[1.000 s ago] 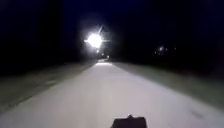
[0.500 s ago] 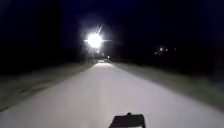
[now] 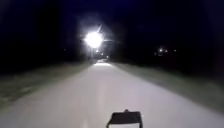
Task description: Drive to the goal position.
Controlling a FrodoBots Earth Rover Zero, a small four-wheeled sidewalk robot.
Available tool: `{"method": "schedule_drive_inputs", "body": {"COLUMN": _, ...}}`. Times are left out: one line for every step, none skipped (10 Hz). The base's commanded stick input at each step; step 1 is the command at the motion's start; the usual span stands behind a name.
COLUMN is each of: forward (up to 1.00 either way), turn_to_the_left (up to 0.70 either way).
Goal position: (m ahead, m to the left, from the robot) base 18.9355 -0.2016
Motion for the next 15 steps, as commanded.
{"method": "schedule_drive_inputs", "body": {"forward": 1.00, "turn_to_the_left": 0.00}}
{"method": "schedule_drive_inputs", "body": {"forward": 1.00, "turn_to_the_left": 0.00}}
{"method": "schedule_drive_inputs", "body": {"forward": 1.00, "turn_to_the_left": 0.00}}
{"method": "schedule_drive_inputs", "body": {"forward": 1.00, "turn_to_the_left": 0.00}}
{"method": "schedule_drive_inputs", "body": {"forward": 1.00, "turn_to_the_left": 0.00}}
{"method": "schedule_drive_inputs", "body": {"forward": 1.00, "turn_to_the_left": 0.00}}
{"method": "schedule_drive_inputs", "body": {"forward": 1.00, "turn_to_the_left": 0.00}}
{"method": "schedule_drive_inputs", "body": {"forward": 1.00, "turn_to_the_left": 0.00}}
{"method": "schedule_drive_inputs", "body": {"forward": 1.00, "turn_to_the_left": 0.00}}
{"method": "schedule_drive_inputs", "body": {"forward": 1.00, "turn_to_the_left": 0.00}}
{"method": "schedule_drive_inputs", "body": {"forward": 1.00, "turn_to_the_left": 0.00}}
{"method": "schedule_drive_inputs", "body": {"forward": 1.00, "turn_to_the_left": 0.00}}
{"method": "schedule_drive_inputs", "body": {"forward": 1.00, "turn_to_the_left": 0.00}}
{"method": "schedule_drive_inputs", "body": {"forward": 1.00, "turn_to_the_left": 0.00}}
{"method": "schedule_drive_inputs", "body": {"forward": 1.00, "turn_to_the_left": 0.00}}
